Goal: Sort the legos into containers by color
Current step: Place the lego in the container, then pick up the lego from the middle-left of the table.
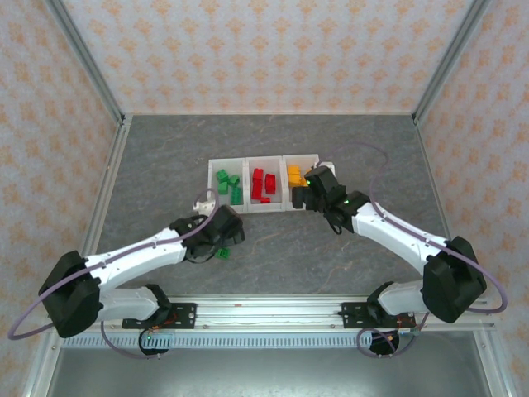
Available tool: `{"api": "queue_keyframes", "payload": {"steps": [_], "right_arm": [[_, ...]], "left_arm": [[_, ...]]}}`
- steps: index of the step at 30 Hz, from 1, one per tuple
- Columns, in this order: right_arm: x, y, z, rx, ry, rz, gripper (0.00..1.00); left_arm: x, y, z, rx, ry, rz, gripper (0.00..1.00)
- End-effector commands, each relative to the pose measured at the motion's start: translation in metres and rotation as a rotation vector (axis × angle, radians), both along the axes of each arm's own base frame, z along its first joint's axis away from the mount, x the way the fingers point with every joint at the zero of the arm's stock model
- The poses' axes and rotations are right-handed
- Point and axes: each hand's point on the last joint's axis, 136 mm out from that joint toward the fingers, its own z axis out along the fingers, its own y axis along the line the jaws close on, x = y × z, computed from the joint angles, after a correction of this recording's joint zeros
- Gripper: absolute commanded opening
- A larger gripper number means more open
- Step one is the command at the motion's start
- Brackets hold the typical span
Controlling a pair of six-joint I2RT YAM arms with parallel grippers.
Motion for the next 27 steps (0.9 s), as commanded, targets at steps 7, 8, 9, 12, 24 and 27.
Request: {"api": "queue_keyframes", "payload": {"steps": [7, 8, 9, 12, 24, 27], "right_arm": [[-0.003, 0.027, 0.017, 0.096, -0.008, 0.133, 1.00], [-0.004, 0.026, 0.015, 0.093, -0.004, 0.134, 1.00], [-0.006, 0.024, 0.013, 0.091, -0.001, 0.134, 1.00], [-0.011, 0.023, 0.007, 0.100, 0.012, 0.133, 1.00], [-0.017, 0.019, -0.002, 0.089, 0.028, 0.135, 1.00], [-0.016, 0.019, -0.002, 0.089, 0.028, 0.136, 1.00]], "left_arm": [[-0.026, -0.016, 0.008, -0.403, -0.200, 0.483, 0.99], [-0.027, -0.017, 0.005, -0.419, -0.200, 0.518, 0.99], [-0.029, -0.017, 0.000, -0.424, -0.194, 0.551, 0.99], [-0.027, -0.018, -0.009, -0.432, -0.206, 0.631, 0.99], [-0.017, -0.022, -0.016, -0.315, -0.342, 0.814, 0.61], [-0.018, -0.012, -0.024, -0.286, -0.350, 0.829, 0.41]]}}
